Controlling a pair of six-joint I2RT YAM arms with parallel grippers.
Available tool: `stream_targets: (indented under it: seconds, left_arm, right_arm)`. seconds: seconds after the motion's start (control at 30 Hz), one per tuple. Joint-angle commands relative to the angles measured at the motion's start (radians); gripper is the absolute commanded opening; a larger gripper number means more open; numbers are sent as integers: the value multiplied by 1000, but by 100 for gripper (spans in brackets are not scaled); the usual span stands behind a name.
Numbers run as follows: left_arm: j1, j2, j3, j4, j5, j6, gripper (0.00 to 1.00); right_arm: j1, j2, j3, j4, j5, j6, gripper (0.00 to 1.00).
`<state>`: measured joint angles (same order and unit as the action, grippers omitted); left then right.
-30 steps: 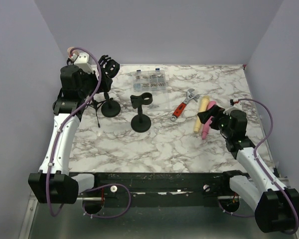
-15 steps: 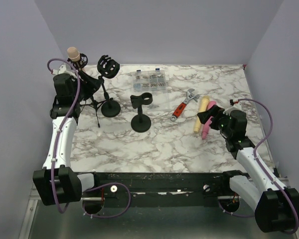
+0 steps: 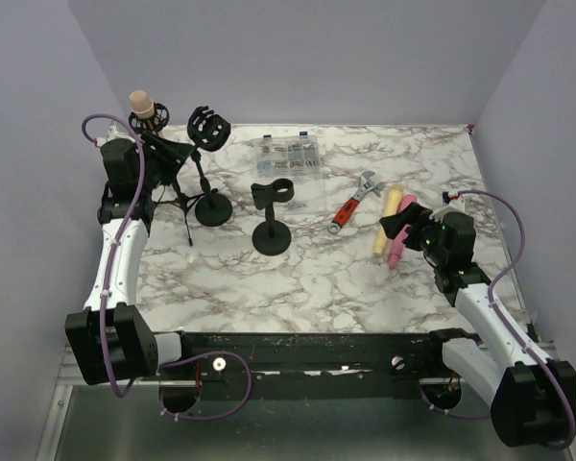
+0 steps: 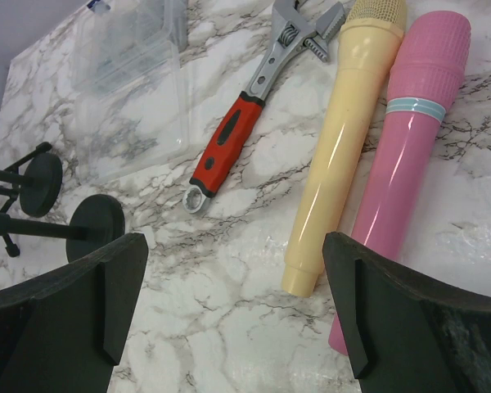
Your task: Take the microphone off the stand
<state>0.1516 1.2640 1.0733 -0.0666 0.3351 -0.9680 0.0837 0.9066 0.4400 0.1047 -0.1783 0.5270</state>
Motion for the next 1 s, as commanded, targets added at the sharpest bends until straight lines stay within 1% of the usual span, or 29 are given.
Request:
stream_targets:
  seconds: [0.0, 0.1, 0.23, 0.37, 0.5, 0.83, 0.97]
  left_arm:
    - [6, 12, 9, 62, 3, -26, 52]
    - [-1, 25, 12, 59, -16, -24, 49]
    - [-22, 23, -3, 62, -69, -28, 48]
    - [-42, 26, -15, 108, -113, -38, 48]
    - [-54, 46, -3, 95, -138, -31, 48]
    - [-79, 57, -17, 73, -227, 27, 45]
    - [-84, 69, -42, 89, -236, 37, 43]
  right_arm:
    - [-2, 9, -12, 29, -16, 5, 97]
    - [-3, 10, -12, 31, -13, 4, 97]
    - [-2, 14, -14, 33, -12, 4, 97]
    - [-2, 15, -15, 35, -13, 5, 97]
    - [-2, 15, -16, 35, -10, 4, 97]
    - [-2, 15, -15, 36, -15, 2, 97]
    - [-2, 14, -16, 35, -12, 3, 97]
